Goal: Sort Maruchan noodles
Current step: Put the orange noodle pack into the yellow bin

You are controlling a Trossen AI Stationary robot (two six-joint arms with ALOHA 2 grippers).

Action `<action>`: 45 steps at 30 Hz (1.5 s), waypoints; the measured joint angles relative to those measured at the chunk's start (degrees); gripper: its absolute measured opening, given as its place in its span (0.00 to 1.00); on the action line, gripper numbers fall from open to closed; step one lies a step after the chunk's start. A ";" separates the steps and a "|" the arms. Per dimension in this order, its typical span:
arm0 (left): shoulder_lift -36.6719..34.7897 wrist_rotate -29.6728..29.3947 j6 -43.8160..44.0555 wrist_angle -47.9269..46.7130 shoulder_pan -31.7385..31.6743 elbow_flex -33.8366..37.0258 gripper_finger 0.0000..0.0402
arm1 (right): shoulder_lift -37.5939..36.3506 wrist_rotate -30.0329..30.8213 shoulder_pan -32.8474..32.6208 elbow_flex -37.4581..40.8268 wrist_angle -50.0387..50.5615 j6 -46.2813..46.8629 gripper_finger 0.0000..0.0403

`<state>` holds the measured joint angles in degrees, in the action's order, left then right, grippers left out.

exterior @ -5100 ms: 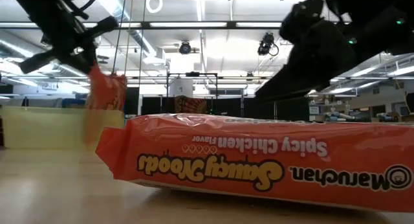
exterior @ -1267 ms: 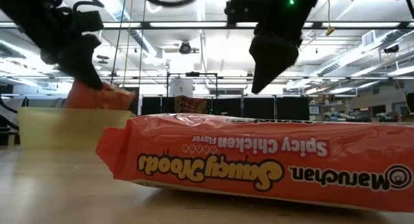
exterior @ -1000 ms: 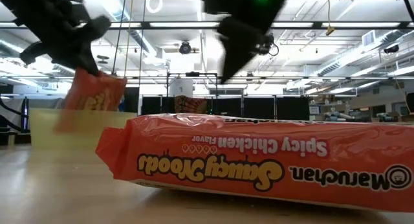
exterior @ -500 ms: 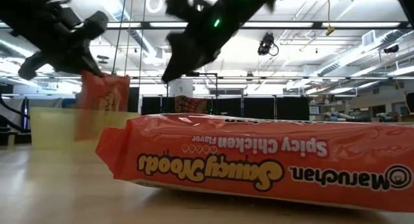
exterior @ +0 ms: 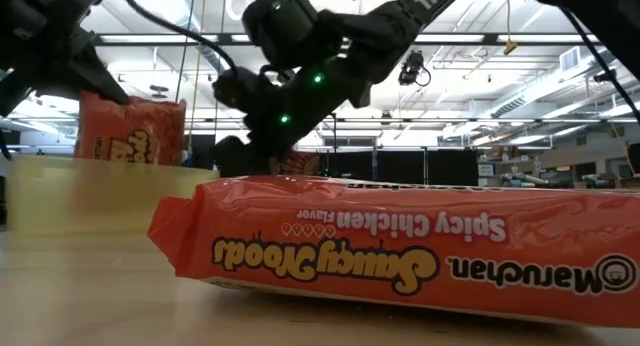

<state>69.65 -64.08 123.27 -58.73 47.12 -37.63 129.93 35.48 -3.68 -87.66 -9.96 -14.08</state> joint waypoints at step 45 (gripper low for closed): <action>-19.21 86.83 -138.81 21.20 -36.19 -2.13 0.01 | -6.82 -15.46 -14.92 -0.67 17.55 19.76 0.65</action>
<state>50.44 22.75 -15.54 -37.53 10.93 -39.76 123.11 20.02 -18.61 -88.33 7.59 5.69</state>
